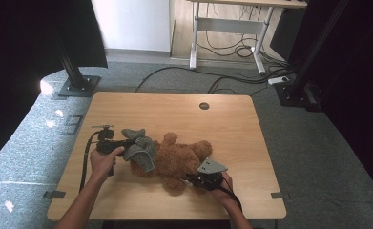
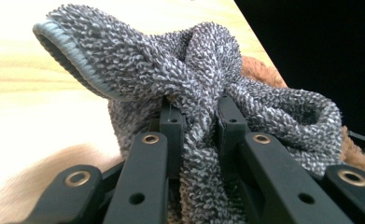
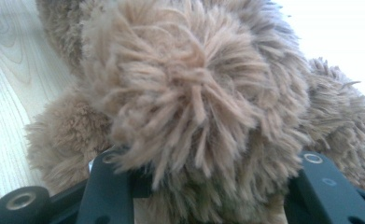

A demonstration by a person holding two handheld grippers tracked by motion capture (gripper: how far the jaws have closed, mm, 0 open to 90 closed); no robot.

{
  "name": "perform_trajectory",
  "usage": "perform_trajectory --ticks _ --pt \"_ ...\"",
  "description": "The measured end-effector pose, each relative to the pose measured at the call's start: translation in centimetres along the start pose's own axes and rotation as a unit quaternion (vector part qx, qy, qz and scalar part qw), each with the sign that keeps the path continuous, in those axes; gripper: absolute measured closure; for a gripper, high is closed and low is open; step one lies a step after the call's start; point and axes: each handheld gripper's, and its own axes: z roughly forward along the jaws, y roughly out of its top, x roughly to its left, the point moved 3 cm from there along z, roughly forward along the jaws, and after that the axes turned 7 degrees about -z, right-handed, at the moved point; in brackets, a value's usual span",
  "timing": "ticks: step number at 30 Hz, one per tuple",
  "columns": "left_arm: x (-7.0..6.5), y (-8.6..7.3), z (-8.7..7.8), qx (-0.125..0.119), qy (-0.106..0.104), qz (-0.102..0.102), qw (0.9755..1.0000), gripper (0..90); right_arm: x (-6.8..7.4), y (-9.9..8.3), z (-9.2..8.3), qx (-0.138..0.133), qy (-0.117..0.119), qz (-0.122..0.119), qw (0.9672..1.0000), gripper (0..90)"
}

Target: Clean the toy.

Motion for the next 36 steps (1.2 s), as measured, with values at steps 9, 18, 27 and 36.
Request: perform_trajectory --ticks 9,18,27,36 --pt "-4.5 0.4 0.9 0.0 -0.064 0.035 0.9973 76.5 0.0 0.0 0.1 -0.001 -0.006 0.006 1.0 49.5" --pt "-7.0 -1.5 6.1 0.045 -0.044 0.075 0.9952 76.5 0.0 -0.1 0.1 -0.001 -0.015 0.005 0.9999 39.8" --pt "-6.8 -3.2 5.8 0.016 -0.03 0.107 0.9937 77.4 -1.1 0.3 -1.7 -0.013 0.018 0.042 0.9989 23.3" --pt "-6.8 -4.0 5.5 0.012 -0.045 0.102 0.9937 77.6 -3.3 1.3 -3.8 -0.062 0.037 0.17 0.9828 15.6"
